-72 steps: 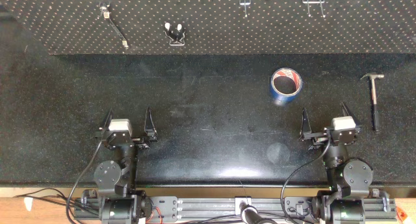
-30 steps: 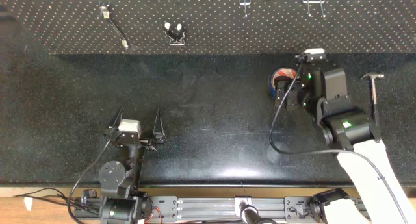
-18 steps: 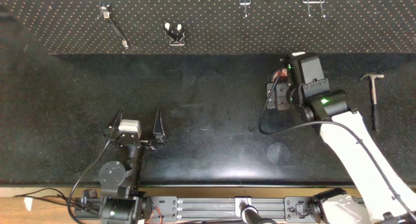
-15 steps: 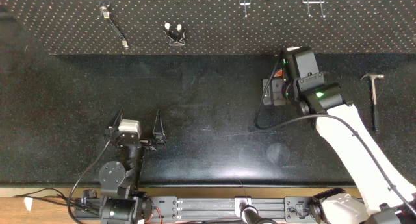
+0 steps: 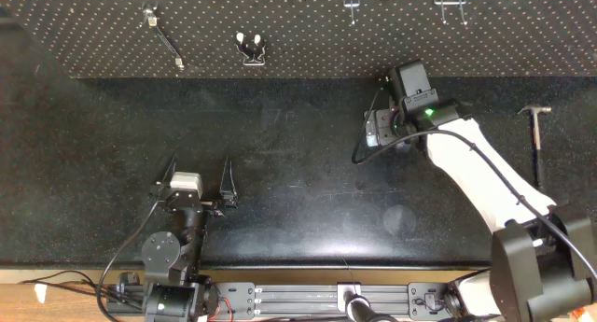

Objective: Place Tools Onto Pegboard

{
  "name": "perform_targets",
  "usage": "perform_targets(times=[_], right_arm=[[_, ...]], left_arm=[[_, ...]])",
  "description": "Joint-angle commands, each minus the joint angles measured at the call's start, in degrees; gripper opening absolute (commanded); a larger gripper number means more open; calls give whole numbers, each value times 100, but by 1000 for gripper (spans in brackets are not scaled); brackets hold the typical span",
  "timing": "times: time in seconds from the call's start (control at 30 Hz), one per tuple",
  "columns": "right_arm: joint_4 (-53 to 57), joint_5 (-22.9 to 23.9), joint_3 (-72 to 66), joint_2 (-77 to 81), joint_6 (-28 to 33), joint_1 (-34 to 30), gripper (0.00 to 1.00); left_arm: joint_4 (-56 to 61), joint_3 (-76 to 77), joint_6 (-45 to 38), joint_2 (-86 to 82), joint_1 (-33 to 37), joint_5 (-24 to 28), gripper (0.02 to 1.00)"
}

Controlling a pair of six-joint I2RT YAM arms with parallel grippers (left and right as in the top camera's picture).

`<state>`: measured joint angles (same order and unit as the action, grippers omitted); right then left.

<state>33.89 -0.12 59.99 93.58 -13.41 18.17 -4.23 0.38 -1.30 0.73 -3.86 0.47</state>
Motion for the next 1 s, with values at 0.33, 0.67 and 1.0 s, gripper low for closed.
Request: perform_targets(times=[0.33,0.67,1.0], right_arm=[[-186,-52,103,396,59,39,77],[-1272,-31,103,-1937,168,533,73],[-3283,131,103,-1987,780,1143,73]], left_arm=[[-46,-7,-52,-55,-20,22,996],[-46,-7,-52,-55,-20,22,996],[-46,-7,-52,-55,-20,22,996]])
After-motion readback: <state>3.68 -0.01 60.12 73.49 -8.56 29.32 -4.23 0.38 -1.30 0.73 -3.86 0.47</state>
